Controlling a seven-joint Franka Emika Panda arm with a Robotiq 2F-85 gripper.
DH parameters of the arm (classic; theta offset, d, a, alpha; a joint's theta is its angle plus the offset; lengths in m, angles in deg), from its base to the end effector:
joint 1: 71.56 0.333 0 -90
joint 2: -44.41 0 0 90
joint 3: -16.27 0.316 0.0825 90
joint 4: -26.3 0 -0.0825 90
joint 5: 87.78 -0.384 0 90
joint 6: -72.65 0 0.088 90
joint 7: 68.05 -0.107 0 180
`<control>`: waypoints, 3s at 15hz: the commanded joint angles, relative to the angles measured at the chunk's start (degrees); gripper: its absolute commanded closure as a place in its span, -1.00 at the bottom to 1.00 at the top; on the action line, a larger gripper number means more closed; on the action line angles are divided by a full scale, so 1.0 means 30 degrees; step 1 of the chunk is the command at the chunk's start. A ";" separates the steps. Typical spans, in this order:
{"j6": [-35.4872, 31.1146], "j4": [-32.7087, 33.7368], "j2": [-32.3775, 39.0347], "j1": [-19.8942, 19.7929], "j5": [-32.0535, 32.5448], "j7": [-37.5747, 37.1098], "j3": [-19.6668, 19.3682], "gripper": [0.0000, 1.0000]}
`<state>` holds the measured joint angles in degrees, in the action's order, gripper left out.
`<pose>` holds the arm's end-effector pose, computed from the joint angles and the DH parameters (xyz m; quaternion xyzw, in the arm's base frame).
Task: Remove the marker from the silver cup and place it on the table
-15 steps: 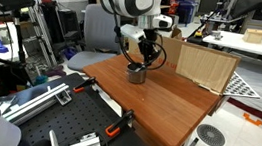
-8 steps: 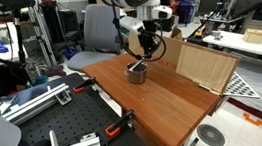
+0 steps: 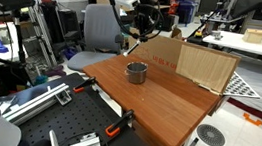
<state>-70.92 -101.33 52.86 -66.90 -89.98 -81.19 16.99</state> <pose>0.5526 0.0517 0.3195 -0.9944 0.0823 -0.0623 0.0236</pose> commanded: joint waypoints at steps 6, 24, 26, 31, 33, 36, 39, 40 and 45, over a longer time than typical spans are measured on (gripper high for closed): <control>0.3207 0.1180 0.1293 0.0613 -0.1725 -0.0654 0.1442 0.90; 0.4557 0.6591 0.9514 0.1873 -0.1235 -0.2507 0.0779 0.90; 0.4904 0.6971 0.9913 0.2011 -0.1128 -0.2586 0.0660 0.90; 0.5551 0.7603 1.0252 0.2215 -0.0926 -0.2690 0.0428 -0.32; 0.5546 0.7707 1.0297 0.2219 -0.0934 -0.2684 0.0348 -0.62; 0.5566 0.7821 1.0271 0.2211 -0.0960 -0.2725 0.0311 -0.99; 0.5548 0.7891 1.0189 0.2266 -0.0967 -0.2785 0.0327 -1.00; 0.5533 0.7908 1.0163 0.2267 -0.0963 -0.2765 0.0325 -1.00; 0.5549 0.7934 0.9909 0.2188 -0.1051 -0.2573 0.0394 -1.00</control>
<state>-56.54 -78.74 82.66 -60.93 -93.74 -88.44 18.83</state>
